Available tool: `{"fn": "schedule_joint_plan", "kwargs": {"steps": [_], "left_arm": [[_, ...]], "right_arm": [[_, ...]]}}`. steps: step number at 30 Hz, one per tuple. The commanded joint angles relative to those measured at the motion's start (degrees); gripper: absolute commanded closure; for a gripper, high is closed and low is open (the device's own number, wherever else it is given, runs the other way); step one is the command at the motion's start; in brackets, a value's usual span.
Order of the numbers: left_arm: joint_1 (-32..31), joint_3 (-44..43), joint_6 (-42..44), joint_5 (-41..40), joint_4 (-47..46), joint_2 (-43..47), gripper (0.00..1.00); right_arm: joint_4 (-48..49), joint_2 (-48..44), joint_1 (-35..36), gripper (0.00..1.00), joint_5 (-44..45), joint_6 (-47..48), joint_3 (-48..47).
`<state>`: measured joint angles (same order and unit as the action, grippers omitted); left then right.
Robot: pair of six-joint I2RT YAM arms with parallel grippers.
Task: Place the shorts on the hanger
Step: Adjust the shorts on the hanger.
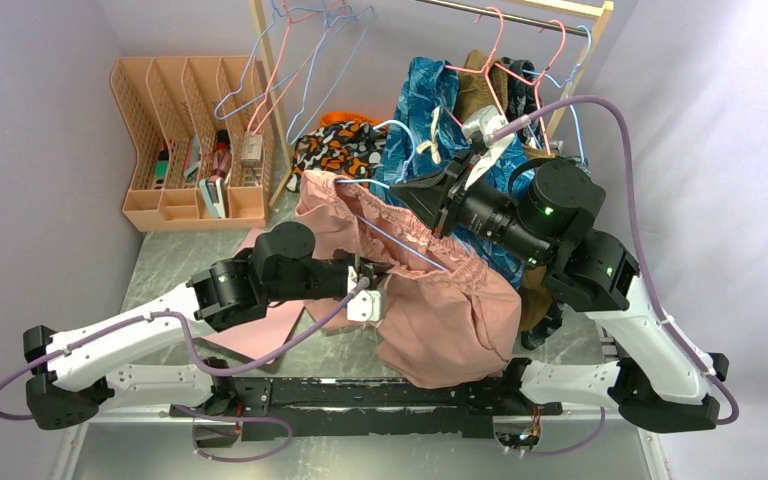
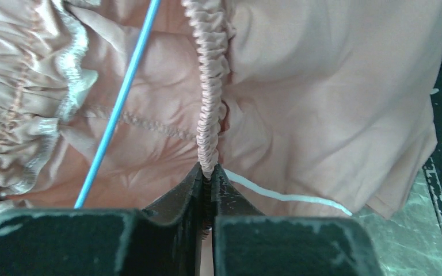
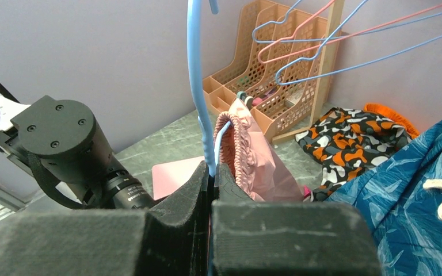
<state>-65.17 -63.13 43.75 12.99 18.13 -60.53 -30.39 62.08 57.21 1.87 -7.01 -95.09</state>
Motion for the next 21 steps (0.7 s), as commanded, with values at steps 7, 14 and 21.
{"fn": "schedule_joint_plan", "kwargs": {"steps": [7,14,21], "left_arm": [[-0.93,-11.34,-0.85,-1.19,-1.75,2.13,0.93],[-0.95,-11.15,-1.28,-2.53,-1.42,1.92,0.93],[-1.02,-6.06,-5.44,-2.12,-3.82,0.40,0.90]], "right_arm": [[3.51,-1.23,-0.07,1.00,-0.96,1.03,0.28],[4.53,-0.83,0.01,1.00,-1.84,0.46,1.02],[4.69,-0.22,0.01,1.00,-3.21,-0.23,0.52]]}}
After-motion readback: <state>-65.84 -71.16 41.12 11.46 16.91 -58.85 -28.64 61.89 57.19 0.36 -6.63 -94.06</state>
